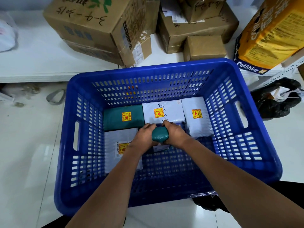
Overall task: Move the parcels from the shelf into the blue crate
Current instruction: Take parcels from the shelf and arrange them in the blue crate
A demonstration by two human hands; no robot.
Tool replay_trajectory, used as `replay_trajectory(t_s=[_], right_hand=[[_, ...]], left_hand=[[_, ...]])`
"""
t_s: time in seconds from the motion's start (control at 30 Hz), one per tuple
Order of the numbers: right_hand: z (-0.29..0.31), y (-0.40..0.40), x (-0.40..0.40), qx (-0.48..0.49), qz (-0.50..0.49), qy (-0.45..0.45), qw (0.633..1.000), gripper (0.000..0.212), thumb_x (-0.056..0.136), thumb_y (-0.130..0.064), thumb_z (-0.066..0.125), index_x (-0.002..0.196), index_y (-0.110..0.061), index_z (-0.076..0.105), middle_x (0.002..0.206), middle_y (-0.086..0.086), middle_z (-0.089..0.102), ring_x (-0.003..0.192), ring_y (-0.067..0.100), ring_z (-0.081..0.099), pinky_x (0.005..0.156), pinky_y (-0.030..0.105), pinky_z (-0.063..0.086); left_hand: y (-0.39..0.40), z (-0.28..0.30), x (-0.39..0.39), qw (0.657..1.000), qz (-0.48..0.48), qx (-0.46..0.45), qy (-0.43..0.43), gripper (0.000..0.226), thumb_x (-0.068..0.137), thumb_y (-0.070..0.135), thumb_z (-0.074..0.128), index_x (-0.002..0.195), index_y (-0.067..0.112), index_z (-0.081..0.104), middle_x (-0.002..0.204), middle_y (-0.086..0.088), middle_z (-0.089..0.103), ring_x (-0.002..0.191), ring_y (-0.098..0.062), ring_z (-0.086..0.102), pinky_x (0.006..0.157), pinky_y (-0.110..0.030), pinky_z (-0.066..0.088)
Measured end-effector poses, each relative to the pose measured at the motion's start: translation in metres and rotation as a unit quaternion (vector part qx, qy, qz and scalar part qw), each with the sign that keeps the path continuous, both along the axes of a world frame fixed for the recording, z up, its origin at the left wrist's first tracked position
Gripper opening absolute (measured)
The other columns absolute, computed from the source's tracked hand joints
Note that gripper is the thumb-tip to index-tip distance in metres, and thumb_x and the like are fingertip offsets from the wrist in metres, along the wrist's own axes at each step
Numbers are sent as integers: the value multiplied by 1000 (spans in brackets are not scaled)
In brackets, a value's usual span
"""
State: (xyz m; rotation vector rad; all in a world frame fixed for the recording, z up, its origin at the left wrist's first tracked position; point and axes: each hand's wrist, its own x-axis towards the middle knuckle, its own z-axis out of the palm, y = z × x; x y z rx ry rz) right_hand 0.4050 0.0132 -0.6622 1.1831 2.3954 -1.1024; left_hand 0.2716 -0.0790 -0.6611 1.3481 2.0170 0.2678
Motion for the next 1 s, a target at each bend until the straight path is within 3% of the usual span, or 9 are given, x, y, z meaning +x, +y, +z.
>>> replay_trajectory(t_s=[0.23,0.33,0.43,0.53,0.67,0.77,0.83,0.93,1.0], right_hand=[[-2,-2,4,15,-8,-28,999,58,67,-23,84,110,-15,46,107,9,61,99,24,59,78,29,49],[2,-9,6,18,-6,-33,999,35,84,-21,70,113,-10,52,110,13,62,101,27,60,73,19,45],[-1,-20,12,48,-39,-5,998,36,82,-21,72,112,-13,55,110,10,64,99,24,62,75,22,47],[2,-35,15,22,-87,5,996,42,70,-16,79,101,-14,51,98,4,61,88,21,61,74,24,45],[4,-39,19,26,-58,-13,998,49,74,-23,78,112,-18,47,105,8,56,96,27,60,83,32,50],[15,-33,21,-62,-46,-36,996,88,60,-53,83,129,-32,33,122,9,40,111,31,52,99,38,48],[29,-31,22,-126,-52,-38,990,105,59,-78,68,143,-46,14,148,12,21,136,38,33,112,49,34],[36,-29,22,-182,-77,-52,979,98,71,-89,38,150,-44,0,162,8,-3,149,34,12,117,57,18],[28,-29,12,-120,-163,-28,979,84,82,-83,24,150,-33,18,158,15,18,147,34,20,116,60,16]], left_hand=[[-4,-3,1,1000,-13,8,5,61,66,28,83,118,15,54,118,-5,53,112,-26,53,88,-31,41],[-5,11,2,998,6,-20,-61,78,57,58,83,122,27,55,114,7,48,110,-15,49,94,-30,42],[-5,24,11,987,123,5,-107,65,71,82,52,119,38,57,112,8,47,111,-15,50,100,-36,43],[-3,27,25,966,242,37,-89,43,100,52,33,121,23,57,120,-5,53,120,-27,50,102,-41,40],[-6,20,41,916,387,-5,-107,44,106,36,27,122,10,59,128,-20,59,116,-37,55,96,-39,44],[-6,12,39,885,449,-32,-119,44,105,33,31,119,6,62,124,-24,62,113,-40,57,93,-39,45],[-4,6,34,864,478,-52,-152,46,104,34,31,116,4,64,122,-25,63,111,-39,58,95,-41,47],[-3,2,31,856,487,-67,-161,53,103,37,29,114,-1,64,124,-27,61,112,-40,57,96,-41,46],[-2,2,34,860,487,-65,-140,57,105,40,28,116,-3,63,125,-28,60,114,-41,57,93,-39,44]])
